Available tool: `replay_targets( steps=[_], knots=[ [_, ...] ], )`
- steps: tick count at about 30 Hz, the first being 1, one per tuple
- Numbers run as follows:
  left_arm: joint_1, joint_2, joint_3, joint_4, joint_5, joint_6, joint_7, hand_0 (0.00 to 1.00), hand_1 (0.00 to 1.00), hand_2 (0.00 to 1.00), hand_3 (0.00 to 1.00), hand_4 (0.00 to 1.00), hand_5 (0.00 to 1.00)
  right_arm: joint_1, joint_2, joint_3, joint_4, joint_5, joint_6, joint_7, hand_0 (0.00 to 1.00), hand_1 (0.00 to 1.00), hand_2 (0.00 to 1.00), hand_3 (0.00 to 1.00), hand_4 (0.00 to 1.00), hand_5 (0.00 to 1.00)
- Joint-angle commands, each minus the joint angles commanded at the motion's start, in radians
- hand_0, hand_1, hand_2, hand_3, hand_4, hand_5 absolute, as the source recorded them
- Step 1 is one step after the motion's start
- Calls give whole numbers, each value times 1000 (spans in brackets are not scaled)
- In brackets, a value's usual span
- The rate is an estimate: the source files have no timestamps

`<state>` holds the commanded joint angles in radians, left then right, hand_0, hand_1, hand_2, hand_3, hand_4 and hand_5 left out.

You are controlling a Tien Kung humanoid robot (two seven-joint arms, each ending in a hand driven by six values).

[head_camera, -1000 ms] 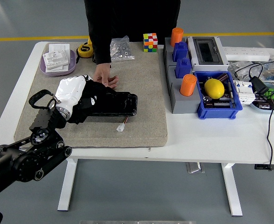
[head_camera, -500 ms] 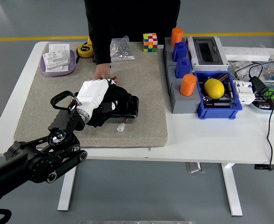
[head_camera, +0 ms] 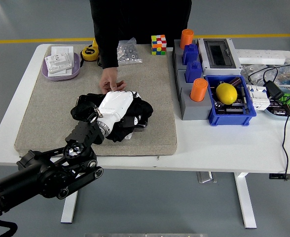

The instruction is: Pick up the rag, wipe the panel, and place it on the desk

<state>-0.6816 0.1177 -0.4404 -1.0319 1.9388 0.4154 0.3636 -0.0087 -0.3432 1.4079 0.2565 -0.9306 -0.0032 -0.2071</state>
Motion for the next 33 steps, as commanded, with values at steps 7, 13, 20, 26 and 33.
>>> replay_targets(
  steps=[7, 13, 20, 26, 33],
  knots=[
    [9, 4, -10, -21, 4, -2, 2, 240, 117, 438, 324, 16, 2, -4, 1, -3, 0, 3, 0, 0, 695, 445, 636, 615, 998, 699],
    [19, 12, -40, -29, 8, -3, 3, 238, 118, 439, 326, 23, 2, -4, 2, -8, 1, 7, -3, 1, 695, 445, 636, 616, 998, 699],
    [36, 35, -85, -23, 22, -5, 4, 239, 119, 440, 327, 25, 2, -10, 4, -3, 0, 6, -3, 0, 693, 445, 635, 615, 998, 698],
    [49, 52, -118, -16, 34, -5, 4, 239, 119, 440, 326, 25, 2, -13, 6, 1, -1, 7, -4, 1, 694, 445, 636, 615, 998, 698],
    [62, 66, -141, -1, 43, -5, 2, 239, 119, 440, 326, 25, 2, -15, 7, 5, 0, 6, -6, 2, 693, 445, 636, 615, 998, 698]
  ],
)
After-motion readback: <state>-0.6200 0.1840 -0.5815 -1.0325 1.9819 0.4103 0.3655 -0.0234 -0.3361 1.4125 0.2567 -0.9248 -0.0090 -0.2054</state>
